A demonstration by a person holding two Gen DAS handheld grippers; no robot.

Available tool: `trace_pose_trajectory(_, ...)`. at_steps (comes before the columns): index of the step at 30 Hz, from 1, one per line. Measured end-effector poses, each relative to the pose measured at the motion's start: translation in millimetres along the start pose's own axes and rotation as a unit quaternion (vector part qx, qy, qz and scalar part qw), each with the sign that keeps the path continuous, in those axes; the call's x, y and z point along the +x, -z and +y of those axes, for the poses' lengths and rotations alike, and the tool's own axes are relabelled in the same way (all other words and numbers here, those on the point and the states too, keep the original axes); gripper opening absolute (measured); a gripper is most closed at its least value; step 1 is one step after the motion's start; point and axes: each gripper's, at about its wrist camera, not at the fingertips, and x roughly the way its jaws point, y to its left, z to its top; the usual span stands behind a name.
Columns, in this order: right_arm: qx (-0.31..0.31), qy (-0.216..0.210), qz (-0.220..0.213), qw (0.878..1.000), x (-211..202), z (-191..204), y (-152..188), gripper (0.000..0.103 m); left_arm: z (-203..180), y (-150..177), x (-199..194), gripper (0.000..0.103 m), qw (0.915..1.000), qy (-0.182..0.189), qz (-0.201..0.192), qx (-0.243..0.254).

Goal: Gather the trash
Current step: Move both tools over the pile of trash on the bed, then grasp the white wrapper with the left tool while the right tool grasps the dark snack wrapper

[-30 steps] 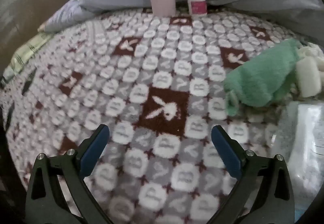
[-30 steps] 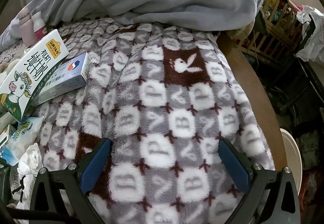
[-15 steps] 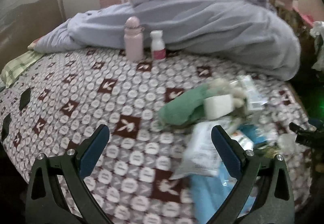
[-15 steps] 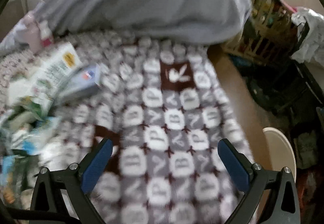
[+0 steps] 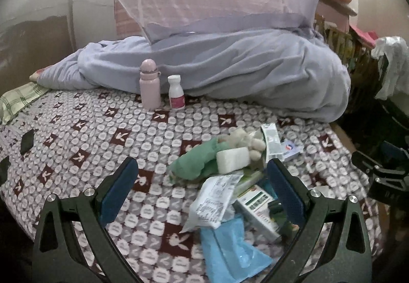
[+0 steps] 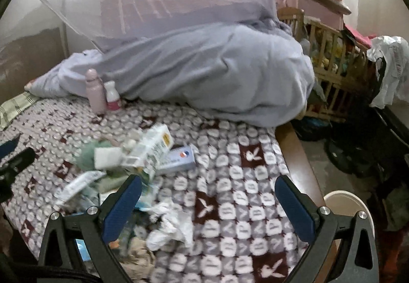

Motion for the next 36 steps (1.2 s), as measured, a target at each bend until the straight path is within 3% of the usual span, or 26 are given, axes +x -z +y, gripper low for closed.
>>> trace_pose_trajectory(9,0.005,-0.015,-0.025,1.000,-20,7,-10,0.103,-4,-5,-10,0.100,0.9998,0.002,-0.017,-0.003)
trace_pose_trajectory(36,-0.004,-0.018,-0.028,0.999,-25,15,-12,0.103,4,-9,-7,0.100,0.9992,-0.004,-0.029,-0.027)
